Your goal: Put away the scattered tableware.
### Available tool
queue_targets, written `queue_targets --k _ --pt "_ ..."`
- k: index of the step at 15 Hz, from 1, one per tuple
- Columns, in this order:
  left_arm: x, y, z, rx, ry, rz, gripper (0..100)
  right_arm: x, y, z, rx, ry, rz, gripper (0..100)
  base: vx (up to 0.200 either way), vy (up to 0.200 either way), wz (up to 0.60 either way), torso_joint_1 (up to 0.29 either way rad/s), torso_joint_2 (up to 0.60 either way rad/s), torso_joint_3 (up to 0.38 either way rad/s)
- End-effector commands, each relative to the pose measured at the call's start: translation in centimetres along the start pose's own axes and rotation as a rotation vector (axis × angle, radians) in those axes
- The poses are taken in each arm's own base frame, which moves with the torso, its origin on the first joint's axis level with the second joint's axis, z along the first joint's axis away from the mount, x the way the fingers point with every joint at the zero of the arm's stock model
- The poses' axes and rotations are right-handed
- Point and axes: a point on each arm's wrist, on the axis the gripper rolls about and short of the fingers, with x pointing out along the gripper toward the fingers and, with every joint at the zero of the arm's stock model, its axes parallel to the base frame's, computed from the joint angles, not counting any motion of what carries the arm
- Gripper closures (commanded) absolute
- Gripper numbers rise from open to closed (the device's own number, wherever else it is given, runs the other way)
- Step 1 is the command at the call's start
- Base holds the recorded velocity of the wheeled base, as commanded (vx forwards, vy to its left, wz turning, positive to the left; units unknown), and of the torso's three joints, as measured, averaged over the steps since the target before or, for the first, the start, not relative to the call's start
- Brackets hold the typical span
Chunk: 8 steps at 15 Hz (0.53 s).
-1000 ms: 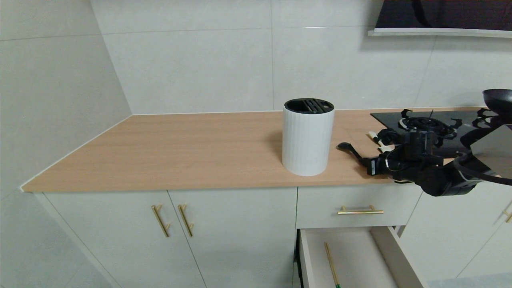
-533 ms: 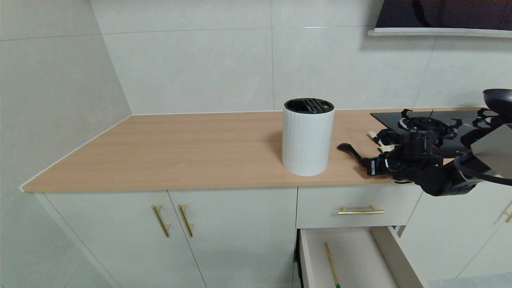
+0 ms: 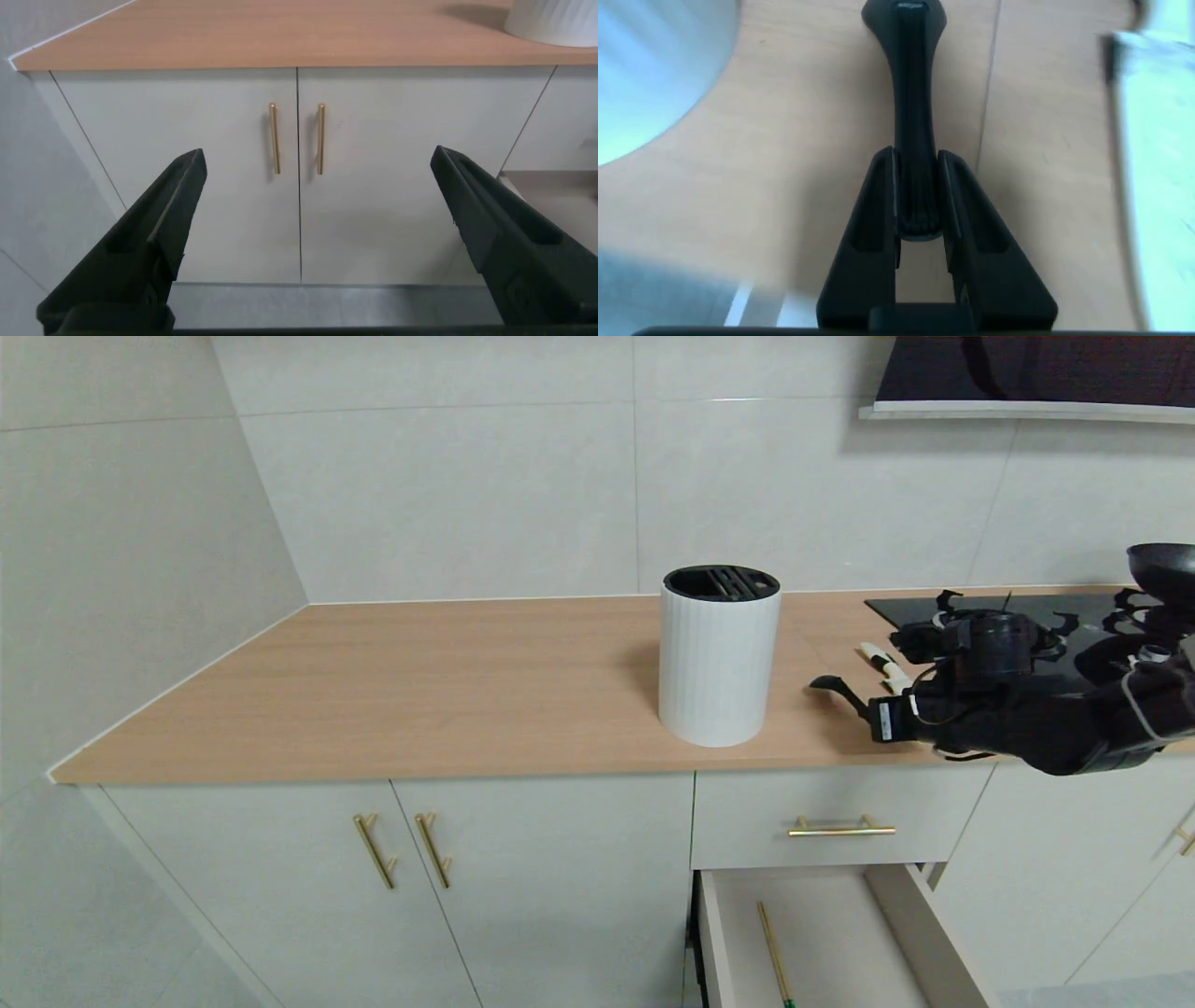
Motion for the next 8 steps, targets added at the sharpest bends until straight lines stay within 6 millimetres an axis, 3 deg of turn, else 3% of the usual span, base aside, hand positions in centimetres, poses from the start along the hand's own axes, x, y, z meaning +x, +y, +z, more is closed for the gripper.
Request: queue_targets --k 1,5,8 --pt "0.0 0.0 0.0 -0.001 0.002 0.001 0 -5.7 1.1 1.2 0.062 -0.014 -0.038 100 0.0 0.0 0.0 0.0 0.0 0.0" --pt "0.0 0.0 0.0 -0.001 0.002 0.001 0 -12.2 1.2 0.4 0.082 -0.023 -0.058 100 0.0 0.0 0.0 0.0 0.0 0.0" --pt "0.0 0.0 0.0 -0.001 0.002 0.001 0 -14.9 1.4 -1.4 0.081 0.049 -0.049 100 0.0 0.0 0.0 0.0 0.0 0.0"
